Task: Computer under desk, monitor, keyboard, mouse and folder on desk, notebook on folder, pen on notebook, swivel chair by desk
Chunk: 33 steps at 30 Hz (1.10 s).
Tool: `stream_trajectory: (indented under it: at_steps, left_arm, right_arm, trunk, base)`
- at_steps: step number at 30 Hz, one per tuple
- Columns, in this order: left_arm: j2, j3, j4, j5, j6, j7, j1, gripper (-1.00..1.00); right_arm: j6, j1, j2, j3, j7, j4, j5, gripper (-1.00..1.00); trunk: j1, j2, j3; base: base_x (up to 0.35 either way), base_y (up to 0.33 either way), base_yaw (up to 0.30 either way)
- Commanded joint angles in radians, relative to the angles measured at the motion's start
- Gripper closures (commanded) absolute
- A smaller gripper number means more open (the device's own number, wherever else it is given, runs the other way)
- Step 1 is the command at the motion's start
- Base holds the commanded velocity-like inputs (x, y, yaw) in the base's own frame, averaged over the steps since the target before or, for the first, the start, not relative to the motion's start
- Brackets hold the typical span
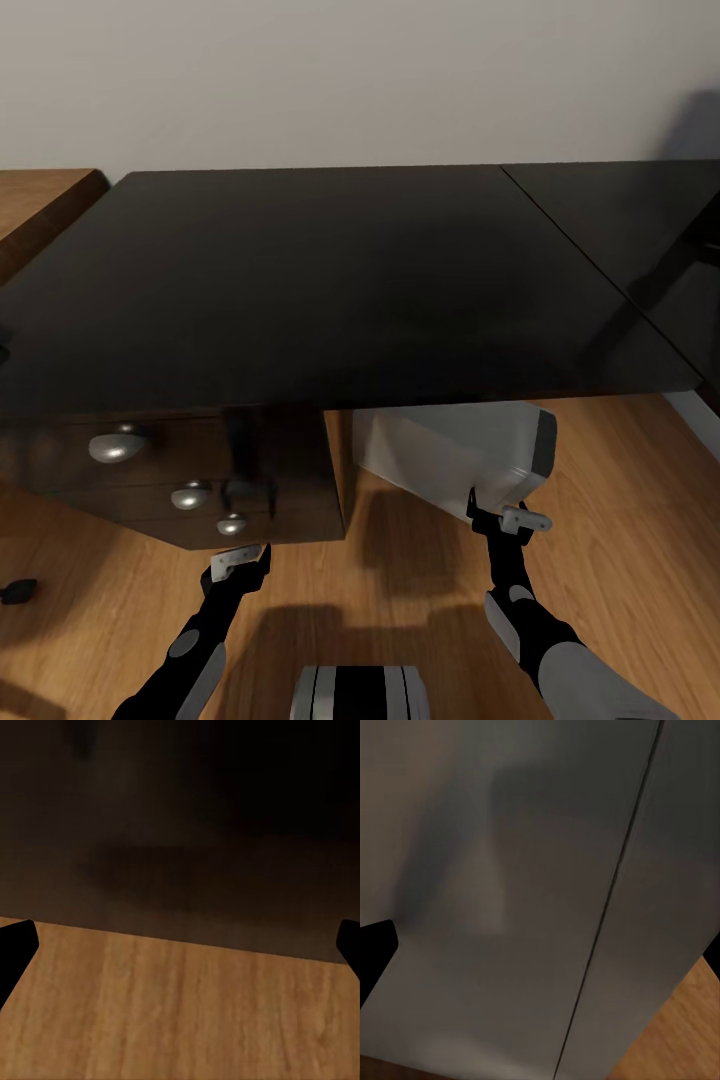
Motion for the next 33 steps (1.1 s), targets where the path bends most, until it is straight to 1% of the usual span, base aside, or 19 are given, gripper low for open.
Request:
stream_trajectory:
  at_steps: [1, 12, 16, 22, 33]
  left_arm:
    - [0.002, -0.007, 0.001, 0.01, -0.005, 0.004, -0.001, -1.0]
    - [0.002, -0.007, 0.001, 0.01, -0.006, 0.004, -0.001, -1.0]
    - [0.002, -0.007, 0.001, 0.01, -0.006, 0.004, -0.001, -1.0]
    - [0.002, -0.007, 0.001, 0.01, -0.006, 0.004, -0.001, -1.0]
    - [0.002, -0.007, 0.001, 0.01, -0.006, 0.004, -0.001, -1.0]
  right_arm:
    - [-0.003, -0.001, 0.001, 0.0, 0.006, 0.0, 0.001, -1.0]
    - [-0.003, -0.001, 0.001, 0.0, 0.006, 0.0, 0.001, -1.0]
    - [-0.003, -0.001, 0.001, 0.0, 0.006, 0.0, 0.001, -1.0]
    - [-0.003, -0.001, 0.001, 0.0, 0.006, 0.001, 0.001, -1.0]
    - [-0.003, -0.001, 0.001, 0.0, 0.006, 0.002, 0.001, -1.0]
  trunk:
    - [0.0, 0.0, 0.0]
    - [0.0, 0.0, 0.0]
    - [0.0, 0.0, 0.0]
    - [0.0, 0.0, 0.0]
    - [0.0, 0.0, 0.0]
  base:
    - [0.002, 0.0, 0.0]
    - [0.0, 0.0, 0.0]
    - [-0.079, 0.0, 0.0]
    - [-0.247, 0.0, 0.0]
    - [-0.317, 0.0, 0.0]
